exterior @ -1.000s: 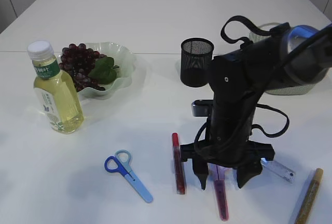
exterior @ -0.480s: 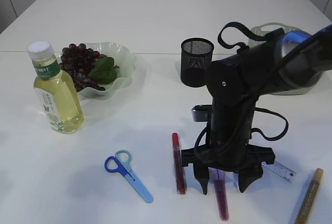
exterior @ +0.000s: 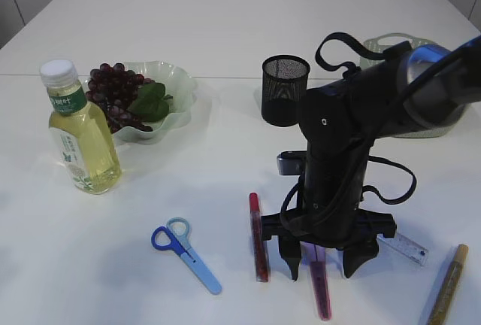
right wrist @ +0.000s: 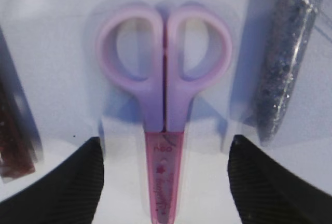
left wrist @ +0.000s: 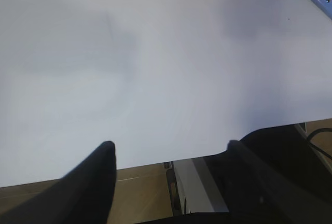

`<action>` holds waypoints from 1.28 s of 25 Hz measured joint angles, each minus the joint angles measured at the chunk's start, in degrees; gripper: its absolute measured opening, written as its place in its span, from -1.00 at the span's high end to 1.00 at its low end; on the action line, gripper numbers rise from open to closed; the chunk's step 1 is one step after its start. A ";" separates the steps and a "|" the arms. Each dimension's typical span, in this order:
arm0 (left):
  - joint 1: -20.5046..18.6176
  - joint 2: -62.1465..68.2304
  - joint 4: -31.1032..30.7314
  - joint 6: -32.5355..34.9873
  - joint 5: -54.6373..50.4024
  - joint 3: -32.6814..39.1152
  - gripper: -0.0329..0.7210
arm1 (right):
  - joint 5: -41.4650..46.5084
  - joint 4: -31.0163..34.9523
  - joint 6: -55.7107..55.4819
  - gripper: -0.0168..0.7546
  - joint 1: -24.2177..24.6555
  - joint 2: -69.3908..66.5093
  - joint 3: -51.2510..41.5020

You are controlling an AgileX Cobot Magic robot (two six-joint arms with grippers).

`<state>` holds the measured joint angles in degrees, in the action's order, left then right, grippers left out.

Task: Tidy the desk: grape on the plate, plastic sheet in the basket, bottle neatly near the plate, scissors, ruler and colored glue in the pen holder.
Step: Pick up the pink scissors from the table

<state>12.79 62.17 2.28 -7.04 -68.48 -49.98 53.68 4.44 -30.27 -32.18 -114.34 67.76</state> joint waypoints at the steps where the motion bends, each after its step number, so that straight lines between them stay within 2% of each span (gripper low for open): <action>1: 0.00 0.00 0.00 0.00 0.00 0.00 -0.35 | 0.00 0.00 0.00 -0.54 0.00 0.00 0.00; 32: 0.00 0.00 0.00 0.00 0.00 0.00 -0.35 | 0.31 -1.04 0.00 -0.54 0.00 -0.18 0.26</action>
<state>12.79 62.17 2.28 -7.04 -68.48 -49.98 53.99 3.40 -30.27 -32.18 -114.52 68.02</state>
